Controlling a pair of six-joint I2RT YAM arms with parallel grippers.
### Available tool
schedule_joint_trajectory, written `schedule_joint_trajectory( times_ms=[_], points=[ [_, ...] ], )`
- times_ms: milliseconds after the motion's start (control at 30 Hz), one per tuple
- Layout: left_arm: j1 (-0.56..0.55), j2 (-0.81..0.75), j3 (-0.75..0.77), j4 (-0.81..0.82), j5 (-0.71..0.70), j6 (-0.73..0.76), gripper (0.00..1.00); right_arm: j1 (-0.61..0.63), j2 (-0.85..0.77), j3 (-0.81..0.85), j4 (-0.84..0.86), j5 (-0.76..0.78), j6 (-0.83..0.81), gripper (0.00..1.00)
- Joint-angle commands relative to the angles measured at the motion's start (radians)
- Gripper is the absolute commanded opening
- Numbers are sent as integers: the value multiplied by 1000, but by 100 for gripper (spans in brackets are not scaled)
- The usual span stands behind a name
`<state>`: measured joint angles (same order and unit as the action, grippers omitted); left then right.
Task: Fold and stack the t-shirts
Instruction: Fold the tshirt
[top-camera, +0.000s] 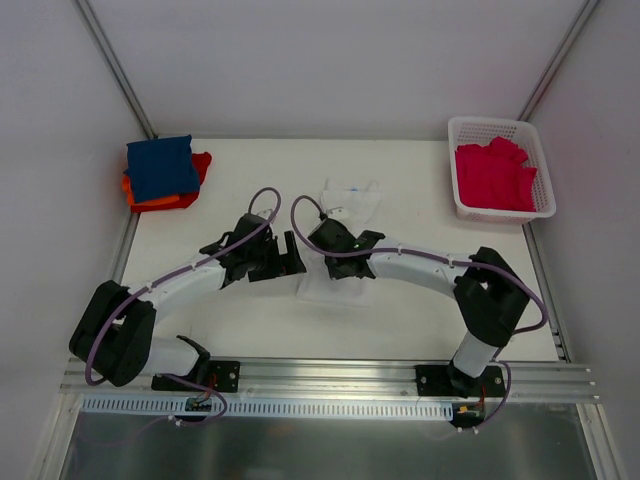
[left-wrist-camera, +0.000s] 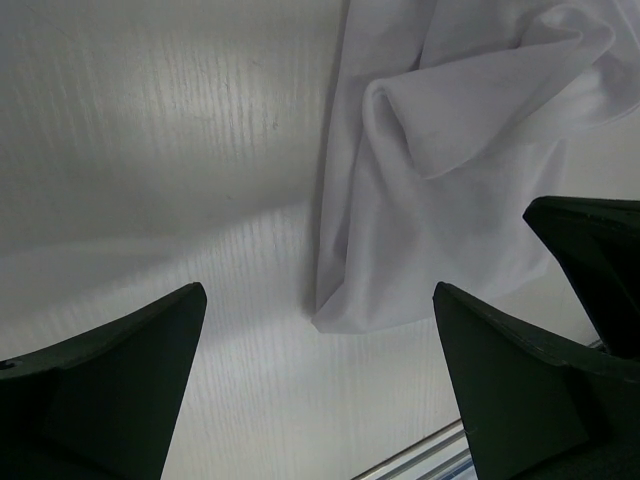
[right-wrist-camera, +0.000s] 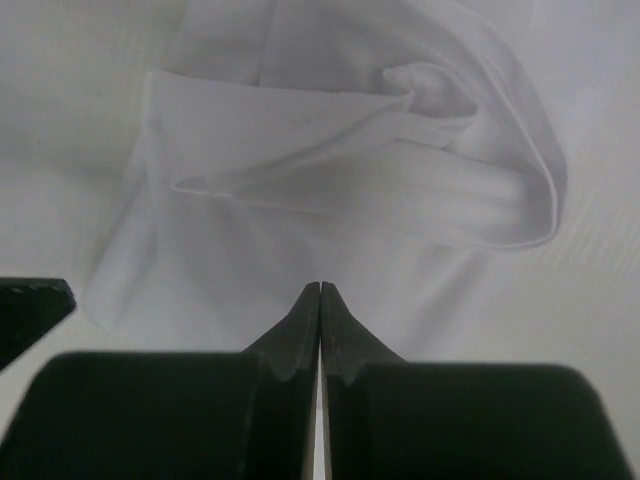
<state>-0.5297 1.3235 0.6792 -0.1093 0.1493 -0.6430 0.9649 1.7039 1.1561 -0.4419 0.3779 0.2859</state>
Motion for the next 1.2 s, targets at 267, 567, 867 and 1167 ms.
schedule_joint_trajectory(
  times_ms=[267,567,867,1167],
  points=[
    [-35,-41,-64,5,-34,-34,99,-15,106,142,60,-94,-25,0],
    [-35,-33,-72,2,-40,-35,99,-15,161,146,91,-129,-7,0],
    [-36,-50,-73,2,-40,-34,99,-26,210,171,106,-99,-39,0],
    [-35,-47,-81,2,-40,-38,99,-78,220,211,111,-40,-100,0]
  ],
)
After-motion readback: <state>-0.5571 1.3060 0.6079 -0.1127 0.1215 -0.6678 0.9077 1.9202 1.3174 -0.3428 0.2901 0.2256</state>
